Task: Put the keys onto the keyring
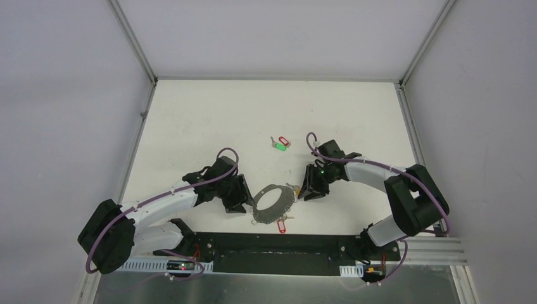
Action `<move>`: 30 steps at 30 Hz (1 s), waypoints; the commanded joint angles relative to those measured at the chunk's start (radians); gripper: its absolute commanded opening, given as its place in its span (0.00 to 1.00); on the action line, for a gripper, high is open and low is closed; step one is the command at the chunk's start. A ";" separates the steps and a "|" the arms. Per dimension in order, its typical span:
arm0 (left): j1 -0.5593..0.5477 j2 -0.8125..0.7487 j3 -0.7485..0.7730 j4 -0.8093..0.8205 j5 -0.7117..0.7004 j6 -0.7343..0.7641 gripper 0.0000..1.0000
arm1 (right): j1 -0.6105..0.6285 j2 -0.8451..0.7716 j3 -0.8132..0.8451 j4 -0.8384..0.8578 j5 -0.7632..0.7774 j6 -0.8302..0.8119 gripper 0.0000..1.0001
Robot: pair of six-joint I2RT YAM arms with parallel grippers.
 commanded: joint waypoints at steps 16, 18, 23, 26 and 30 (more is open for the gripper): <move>-0.005 0.010 0.007 -0.023 -0.038 -0.052 0.47 | -0.018 0.217 0.241 0.001 -0.057 -0.073 0.00; -0.005 -0.005 0.000 -0.023 -0.042 -0.063 0.47 | -0.034 0.240 0.295 -0.030 -0.053 -0.104 0.00; -0.005 -0.015 -0.013 -0.023 -0.039 -0.075 0.47 | -0.074 0.294 0.420 -0.123 -0.006 -0.184 0.03; -0.005 -0.008 -0.015 -0.022 -0.038 -0.075 0.47 | -0.079 0.285 0.472 -0.185 0.038 -0.226 0.19; -0.005 0.005 -0.015 -0.009 -0.043 -0.077 0.47 | -0.076 0.222 0.456 -0.215 0.040 -0.234 0.46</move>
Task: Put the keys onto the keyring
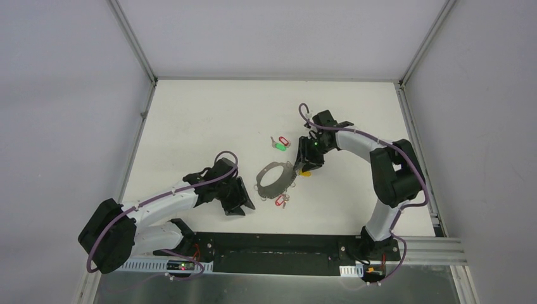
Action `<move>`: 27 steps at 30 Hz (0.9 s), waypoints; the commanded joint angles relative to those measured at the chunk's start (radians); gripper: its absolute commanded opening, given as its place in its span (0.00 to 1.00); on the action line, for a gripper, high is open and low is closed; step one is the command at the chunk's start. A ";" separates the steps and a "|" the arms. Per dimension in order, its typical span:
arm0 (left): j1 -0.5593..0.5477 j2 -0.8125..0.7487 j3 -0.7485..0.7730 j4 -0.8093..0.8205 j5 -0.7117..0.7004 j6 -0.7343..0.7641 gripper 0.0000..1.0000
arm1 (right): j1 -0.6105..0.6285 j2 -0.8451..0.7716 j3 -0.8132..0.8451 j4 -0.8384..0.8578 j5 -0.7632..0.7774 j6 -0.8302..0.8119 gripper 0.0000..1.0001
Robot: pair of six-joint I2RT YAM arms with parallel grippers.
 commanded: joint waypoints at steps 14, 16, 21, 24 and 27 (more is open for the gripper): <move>0.136 0.110 -0.054 0.228 0.136 -0.033 0.45 | 0.207 -0.257 -0.115 0.038 -0.040 0.189 0.48; 0.193 0.106 -0.070 0.251 0.174 -0.030 0.44 | 0.248 -0.248 -0.107 0.064 -0.033 0.225 0.45; 0.293 0.047 -0.084 0.237 0.220 0.000 0.44 | 0.346 -0.180 -0.061 0.080 0.029 0.265 0.37; 0.328 -0.007 -0.064 0.145 0.202 0.043 0.44 | 0.400 -0.108 -0.014 0.056 0.079 0.263 0.32; 0.340 -0.078 -0.050 0.056 0.155 0.064 0.44 | 0.443 -0.045 0.034 0.040 0.107 0.266 0.29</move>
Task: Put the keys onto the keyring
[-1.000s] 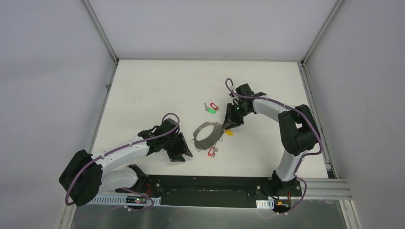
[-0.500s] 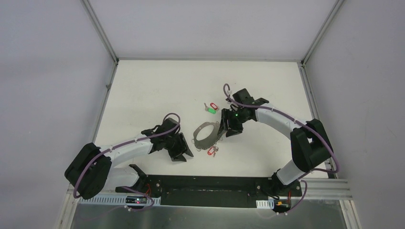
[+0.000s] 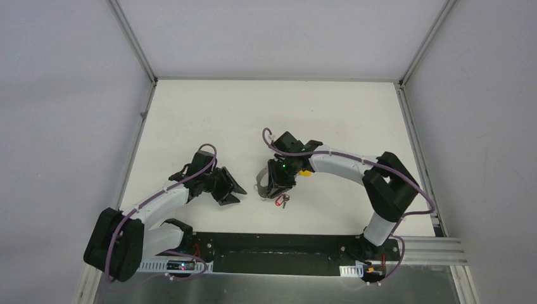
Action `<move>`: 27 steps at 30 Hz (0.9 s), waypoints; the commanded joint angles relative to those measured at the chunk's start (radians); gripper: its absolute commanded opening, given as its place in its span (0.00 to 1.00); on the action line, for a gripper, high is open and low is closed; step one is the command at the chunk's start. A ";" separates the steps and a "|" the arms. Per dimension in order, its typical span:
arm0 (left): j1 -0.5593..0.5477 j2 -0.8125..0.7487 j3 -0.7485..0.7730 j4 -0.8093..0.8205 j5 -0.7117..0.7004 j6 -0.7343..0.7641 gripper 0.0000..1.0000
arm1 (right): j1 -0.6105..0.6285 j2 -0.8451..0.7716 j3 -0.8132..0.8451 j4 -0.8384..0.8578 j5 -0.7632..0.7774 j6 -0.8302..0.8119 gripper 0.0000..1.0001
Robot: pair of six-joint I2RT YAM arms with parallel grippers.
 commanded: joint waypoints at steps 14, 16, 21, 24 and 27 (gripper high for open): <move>0.025 -0.179 0.026 -0.171 -0.054 0.055 0.45 | 0.131 0.186 0.155 -0.061 0.188 0.025 0.31; 0.025 -0.173 0.032 -0.173 -0.054 0.059 0.45 | 0.131 0.192 0.155 -0.059 0.202 0.021 0.31; 0.025 -0.161 0.045 -0.174 -0.052 0.064 0.45 | 0.131 0.212 0.167 -0.031 0.194 0.015 0.31; 0.025 -0.159 0.045 -0.174 -0.052 0.062 0.45 | 0.131 0.213 0.171 -0.026 0.204 0.012 0.31; 0.025 -0.159 0.044 -0.174 -0.052 0.061 0.45 | 0.131 0.217 0.182 -0.029 0.214 0.005 0.30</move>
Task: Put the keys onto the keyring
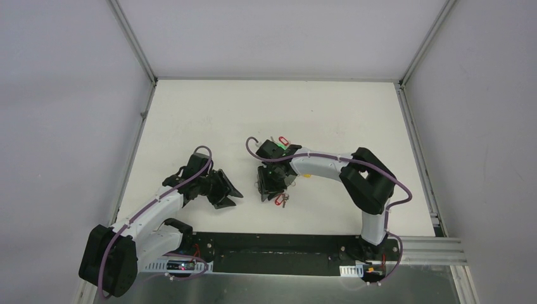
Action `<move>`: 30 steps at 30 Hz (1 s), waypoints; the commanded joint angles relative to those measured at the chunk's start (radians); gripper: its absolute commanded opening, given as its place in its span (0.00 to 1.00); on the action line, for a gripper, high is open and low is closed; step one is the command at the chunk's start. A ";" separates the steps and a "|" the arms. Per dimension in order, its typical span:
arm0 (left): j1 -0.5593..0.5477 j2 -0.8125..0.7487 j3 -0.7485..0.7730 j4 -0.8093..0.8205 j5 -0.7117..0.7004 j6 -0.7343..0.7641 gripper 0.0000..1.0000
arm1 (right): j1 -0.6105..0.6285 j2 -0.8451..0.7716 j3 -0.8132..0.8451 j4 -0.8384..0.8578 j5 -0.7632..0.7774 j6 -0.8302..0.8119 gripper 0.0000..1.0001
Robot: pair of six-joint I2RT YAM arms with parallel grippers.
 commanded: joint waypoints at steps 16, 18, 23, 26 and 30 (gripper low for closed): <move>0.012 0.008 0.041 0.006 -0.021 0.016 0.45 | 0.006 0.063 0.155 -0.049 0.125 -0.059 0.21; 0.012 0.010 0.043 0.005 -0.020 0.018 0.45 | 0.006 0.070 0.167 -0.055 0.135 -0.067 0.19; 0.012 0.015 0.047 0.005 -0.015 0.022 0.45 | 0.005 0.082 0.192 -0.072 0.164 -0.081 0.18; 0.012 0.014 0.048 0.007 -0.013 0.025 0.45 | 0.004 0.085 0.204 -0.065 0.158 -0.084 0.21; 0.012 0.012 0.049 0.004 -0.012 0.024 0.45 | 0.003 0.093 0.225 -0.059 0.150 -0.083 0.23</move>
